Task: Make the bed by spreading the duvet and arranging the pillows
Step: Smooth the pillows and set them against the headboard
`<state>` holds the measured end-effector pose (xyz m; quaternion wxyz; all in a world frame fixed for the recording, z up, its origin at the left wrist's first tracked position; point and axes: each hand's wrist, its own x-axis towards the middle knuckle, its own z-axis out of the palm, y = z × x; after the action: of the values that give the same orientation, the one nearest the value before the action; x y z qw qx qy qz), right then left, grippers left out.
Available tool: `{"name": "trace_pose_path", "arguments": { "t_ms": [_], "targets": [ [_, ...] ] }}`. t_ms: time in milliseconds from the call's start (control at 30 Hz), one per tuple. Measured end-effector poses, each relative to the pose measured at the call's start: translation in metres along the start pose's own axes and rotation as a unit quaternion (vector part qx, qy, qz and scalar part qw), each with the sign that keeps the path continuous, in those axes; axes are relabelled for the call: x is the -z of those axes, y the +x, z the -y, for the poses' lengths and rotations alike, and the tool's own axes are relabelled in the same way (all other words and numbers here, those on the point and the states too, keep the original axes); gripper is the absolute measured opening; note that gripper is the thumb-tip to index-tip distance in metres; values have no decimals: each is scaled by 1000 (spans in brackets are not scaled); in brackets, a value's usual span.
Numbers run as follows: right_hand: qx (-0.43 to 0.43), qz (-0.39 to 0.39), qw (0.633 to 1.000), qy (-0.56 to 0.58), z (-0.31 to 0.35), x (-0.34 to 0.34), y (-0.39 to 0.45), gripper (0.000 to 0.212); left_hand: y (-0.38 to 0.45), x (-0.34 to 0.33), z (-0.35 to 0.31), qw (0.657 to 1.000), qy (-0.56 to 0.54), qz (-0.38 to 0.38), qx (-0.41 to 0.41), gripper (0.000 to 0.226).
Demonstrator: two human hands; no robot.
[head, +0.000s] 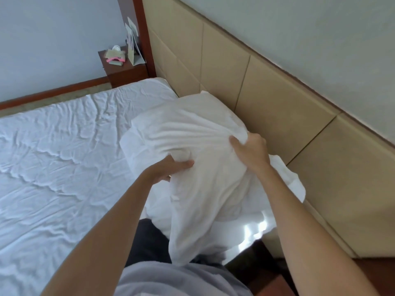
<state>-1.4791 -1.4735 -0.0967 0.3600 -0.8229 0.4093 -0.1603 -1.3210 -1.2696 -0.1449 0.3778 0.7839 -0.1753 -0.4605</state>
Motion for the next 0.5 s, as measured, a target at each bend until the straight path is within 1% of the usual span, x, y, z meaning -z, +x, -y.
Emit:
{"name": "trace_pose_path", "arguments": {
  "t_ms": [33,67,100,133,167,200,233,267,300,367,400,433,500],
  "targets": [
    [-23,31,999,-35,-4,1,4,43,-2,4,-4,995,98,14,26,89],
    [-57,71,993,-71,-6,3,7,62,-3,9,-10,976,205,37,56,92],
    [-97,117,983,-106,-7,5,10,84,-4,13,-17,949,297,60,88,93],
    [-134,156,970,-131,-6,7,13,103,-5,17,-25,922,359,80,116,92],
    [-154,178,961,-147,-3,8,16,114,-5,20,-33,905,391,96,138,91],
    [-156,180,958,-158,0,8,19,115,-3,25,-42,896,403,100,156,90],
    [-139,170,960,-175,5,6,23,113,3,30,-50,893,412,89,156,88],
    [-116,162,959,-200,11,2,26,108,12,37,-57,893,426,64,131,81],
    [-96,165,956,-222,18,-3,29,104,24,43,-63,887,453,26,85,71],
    [-73,213,943,-243,32,-17,36,103,49,52,-77,856,513,-53,-29,53],
    [-71,243,933,-255,38,-25,40,106,63,52,-84,847,520,-75,-76,48],
    [-77,268,921,-273,41,-34,44,110,75,52,-91,844,519,-80,-108,51],
    [-108,300,895,-312,41,-51,53,124,101,47,-100,837,531,-48,-124,70]
  ]
}}
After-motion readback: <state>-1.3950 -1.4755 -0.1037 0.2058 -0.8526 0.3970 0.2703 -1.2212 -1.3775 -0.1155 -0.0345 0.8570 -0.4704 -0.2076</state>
